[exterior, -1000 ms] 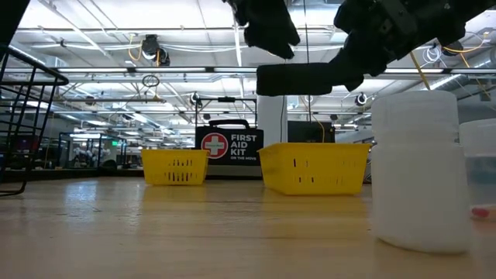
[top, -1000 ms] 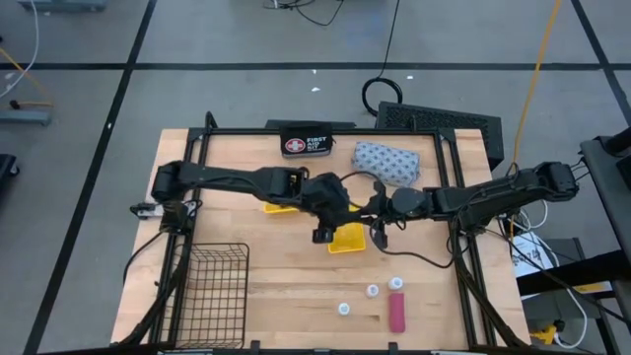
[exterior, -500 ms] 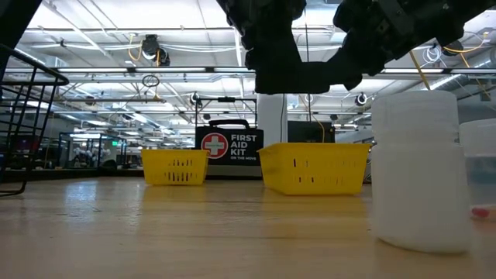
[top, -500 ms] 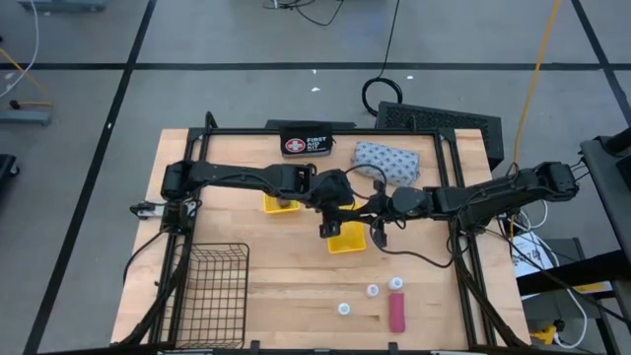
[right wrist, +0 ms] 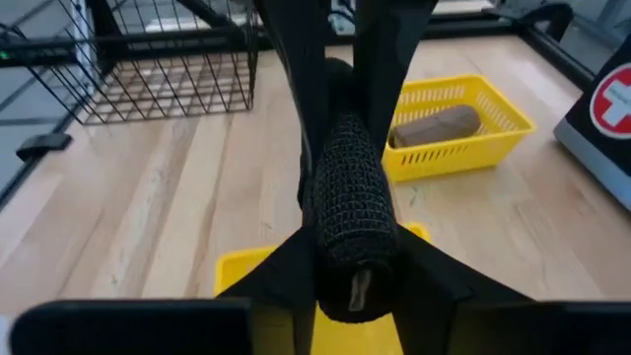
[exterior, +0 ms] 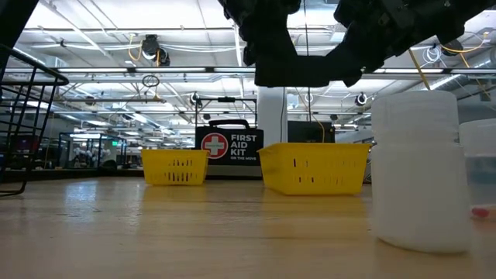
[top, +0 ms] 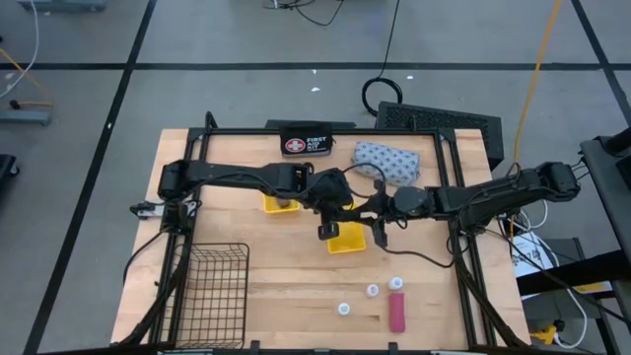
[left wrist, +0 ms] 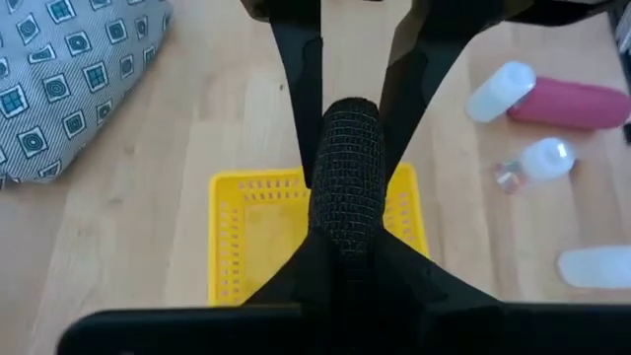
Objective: Pick & Place Medicine items
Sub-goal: Put the black bandage into the left yellow basket
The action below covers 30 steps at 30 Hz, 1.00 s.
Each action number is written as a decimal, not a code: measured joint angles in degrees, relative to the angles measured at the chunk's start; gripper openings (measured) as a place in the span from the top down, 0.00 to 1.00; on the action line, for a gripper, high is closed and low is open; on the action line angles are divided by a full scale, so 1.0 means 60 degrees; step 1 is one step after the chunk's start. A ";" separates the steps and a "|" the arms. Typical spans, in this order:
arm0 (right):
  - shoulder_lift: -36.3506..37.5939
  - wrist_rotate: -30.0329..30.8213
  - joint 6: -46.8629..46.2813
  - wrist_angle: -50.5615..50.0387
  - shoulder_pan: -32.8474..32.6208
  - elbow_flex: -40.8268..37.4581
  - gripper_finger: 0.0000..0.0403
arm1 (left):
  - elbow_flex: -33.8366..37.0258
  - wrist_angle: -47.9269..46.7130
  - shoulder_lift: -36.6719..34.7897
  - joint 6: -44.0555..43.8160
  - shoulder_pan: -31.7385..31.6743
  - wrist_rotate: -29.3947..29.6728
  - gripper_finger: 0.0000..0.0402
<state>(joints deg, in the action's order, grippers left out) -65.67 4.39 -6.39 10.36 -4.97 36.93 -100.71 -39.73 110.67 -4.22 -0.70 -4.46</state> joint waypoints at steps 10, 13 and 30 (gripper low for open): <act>0.1918 -0.0038 -0.0001 -0.1520 -0.0011 -0.0007 0.66 | 0.0164 -0.0583 -0.0868 -0.0829 0.0051 0.1542 0.89; 0.2622 0.0014 -0.0248 -0.2176 0.0004 -0.0007 0.67 | 0.0685 -0.0435 -0.1393 -0.1269 0.0091 0.2243 0.89; 0.3564 0.0041 -0.0140 -0.1318 -0.0002 -0.0998 0.70 | 0.7992 0.3576 -0.5176 -0.9504 -0.0401 0.4899 0.86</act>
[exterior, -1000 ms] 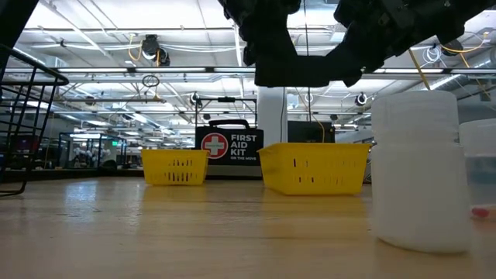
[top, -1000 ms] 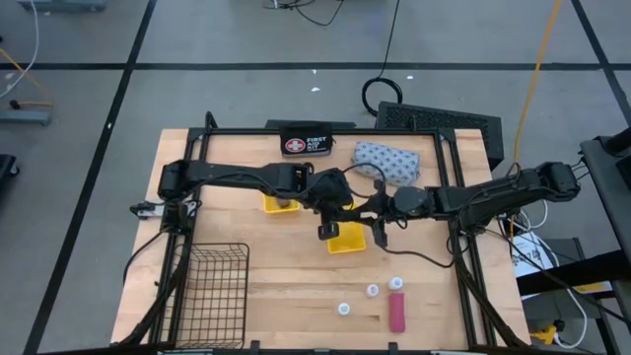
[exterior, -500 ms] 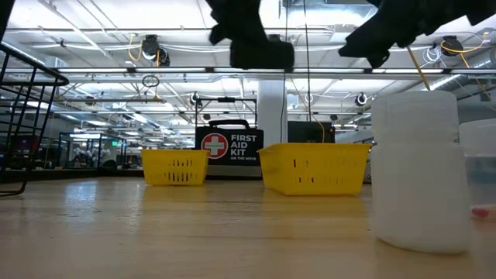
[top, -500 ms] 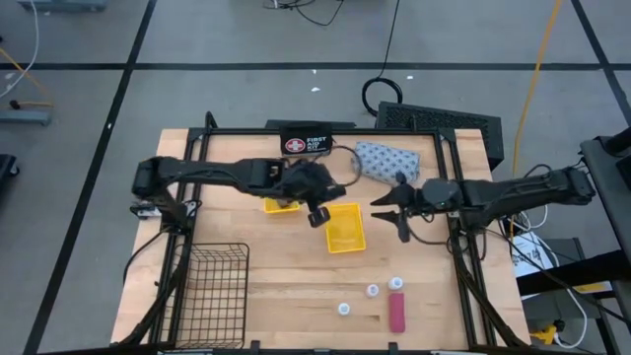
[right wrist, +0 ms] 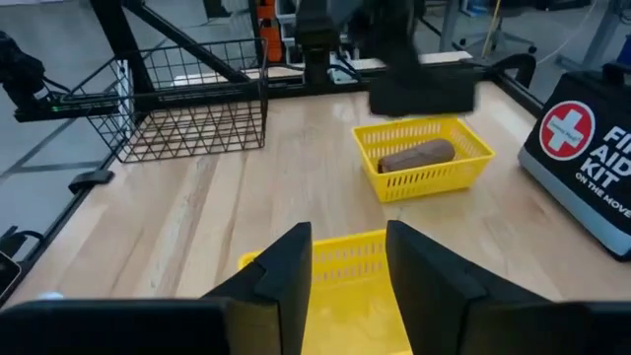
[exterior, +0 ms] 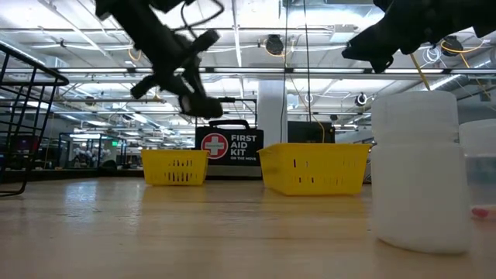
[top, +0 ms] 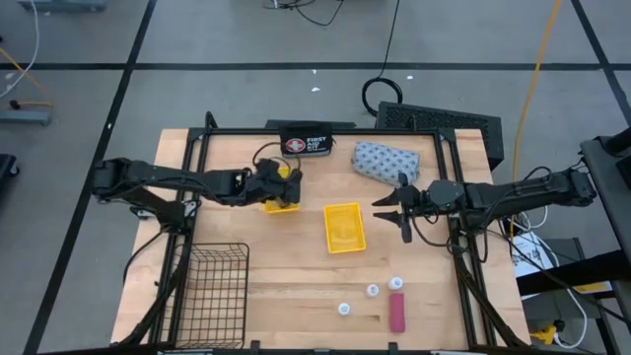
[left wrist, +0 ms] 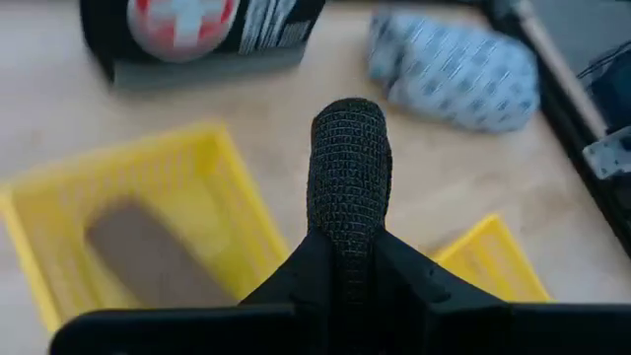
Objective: Pick & Place Medicine items
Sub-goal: Put the black bandage into the left yellow basket
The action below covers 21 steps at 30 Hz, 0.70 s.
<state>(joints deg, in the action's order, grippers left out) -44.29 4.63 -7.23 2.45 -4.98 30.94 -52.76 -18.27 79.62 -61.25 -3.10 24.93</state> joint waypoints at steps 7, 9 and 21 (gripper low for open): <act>0.0000 0.0002 0.0002 0.0129 0.0002 0.0000 0.71 | 0.0843 0.0374 -0.0013 -0.1231 -0.0387 0.0072 0.85; 0.0000 0.0002 -0.0002 0.0128 0.0002 0.0000 0.71 | 0.0905 0.0347 -0.0019 -0.1493 -0.0502 0.0100 0.85; 0.0000 0.0000 0.0106 0.0124 0.0002 0.0000 0.71 | 0.1156 0.0334 -0.0011 -0.2385 -0.0793 0.0024 0.85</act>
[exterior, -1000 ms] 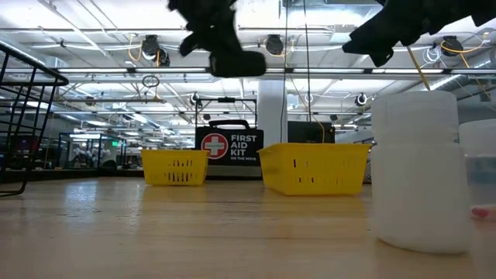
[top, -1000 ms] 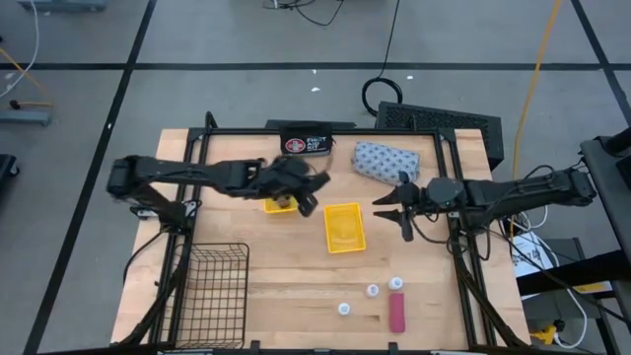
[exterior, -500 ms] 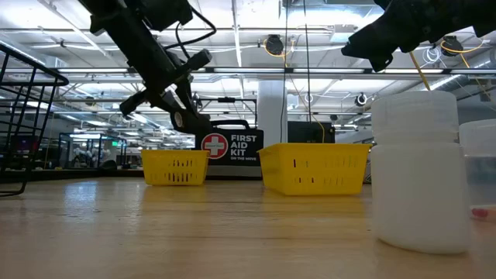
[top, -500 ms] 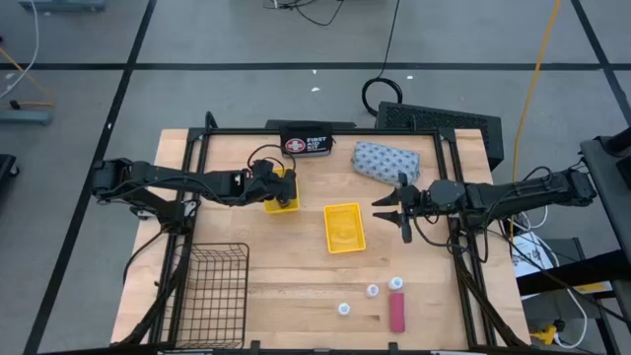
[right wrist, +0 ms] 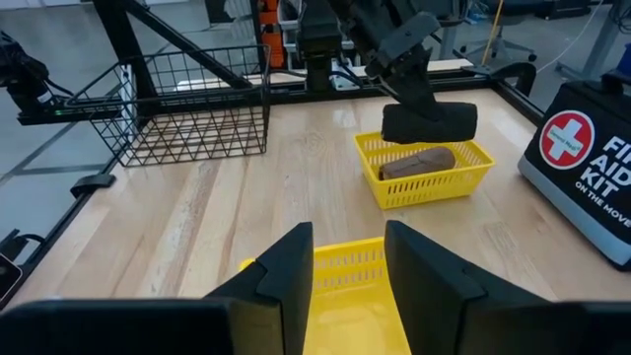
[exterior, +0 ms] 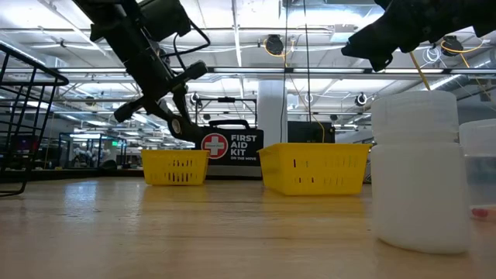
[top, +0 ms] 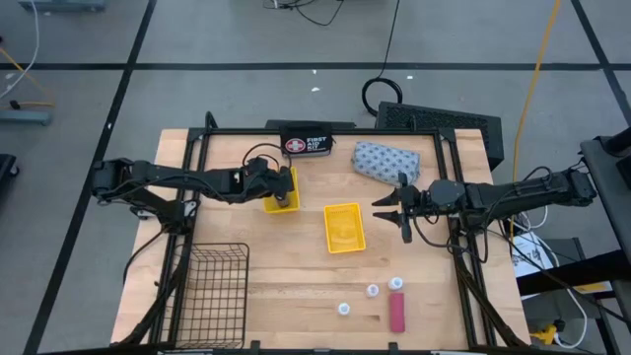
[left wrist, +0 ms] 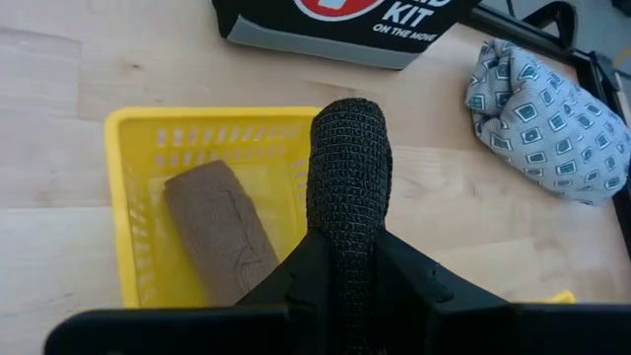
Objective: Pick & Place Medicine items
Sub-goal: Put the black bandage into the left yellow basket
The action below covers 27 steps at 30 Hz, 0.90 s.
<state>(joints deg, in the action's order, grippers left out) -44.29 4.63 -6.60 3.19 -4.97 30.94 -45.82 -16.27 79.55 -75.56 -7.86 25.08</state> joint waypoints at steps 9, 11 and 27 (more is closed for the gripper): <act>0.0000 -0.0002 0.0034 0.0002 0.0000 0.0000 0.71 | 0.0000 -0.0021 0.0003 0.0003 0.0076 0.0008 0.84; 0.0000 -0.0002 0.0034 0.0002 0.0000 0.0000 0.71 | 0.0000 -0.0019 0.0010 0.0027 0.0073 0.0015 0.83; -0.0004 -0.0027 0.0034 0.0000 0.0000 0.0000 0.71 | 0.0000 0.1513 0.1654 0.0058 0.0073 -0.0083 0.37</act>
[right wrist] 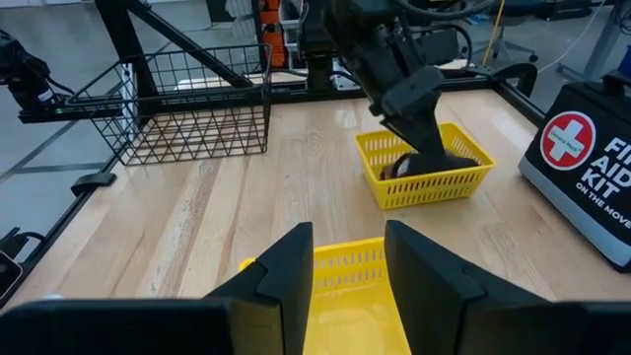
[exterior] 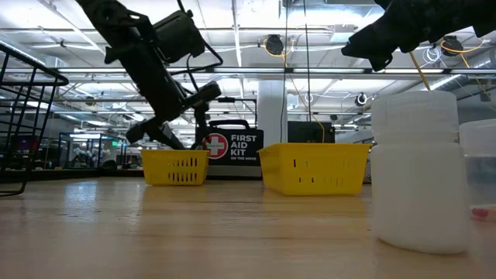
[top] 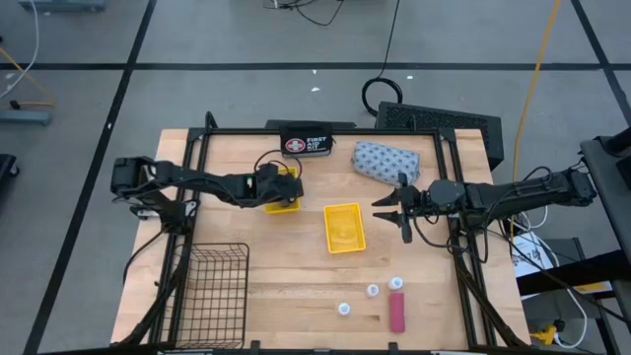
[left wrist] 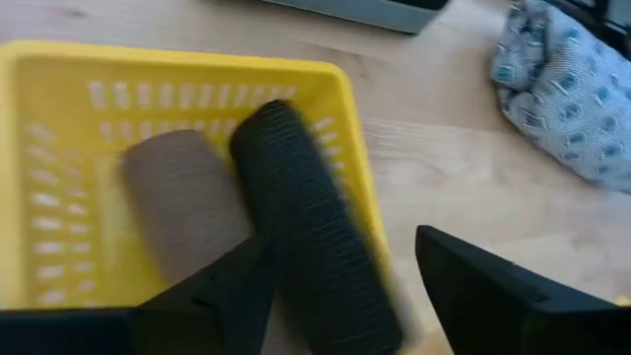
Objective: Pick & Place Medicine items
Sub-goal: Put the black bandage into the left yellow basket
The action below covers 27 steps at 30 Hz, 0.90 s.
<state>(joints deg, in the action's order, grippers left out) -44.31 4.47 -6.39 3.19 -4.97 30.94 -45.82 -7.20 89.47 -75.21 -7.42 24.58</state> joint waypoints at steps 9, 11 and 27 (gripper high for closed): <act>0.0000 -0.0004 0.0000 -0.0053 0.0000 0.0004 0.71 | 0.0000 0.0231 -0.0032 0.2088 -0.0191 -0.1021 0.29; 0.0000 -0.0004 0.0000 -0.0061 0.0000 0.0004 0.71 | 0.0000 0.0246 -0.0039 0.2203 -0.0257 -0.1361 0.28; 0.0000 -0.0004 0.0000 -0.0068 0.0000 0.0004 0.71 | -0.0015 0.1006 -0.1142 0.2016 -0.0330 -0.2840 0.29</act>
<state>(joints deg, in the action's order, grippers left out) -44.31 4.45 -6.39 2.79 -4.97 30.96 -45.91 -1.16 82.62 -63.11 -9.40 7.54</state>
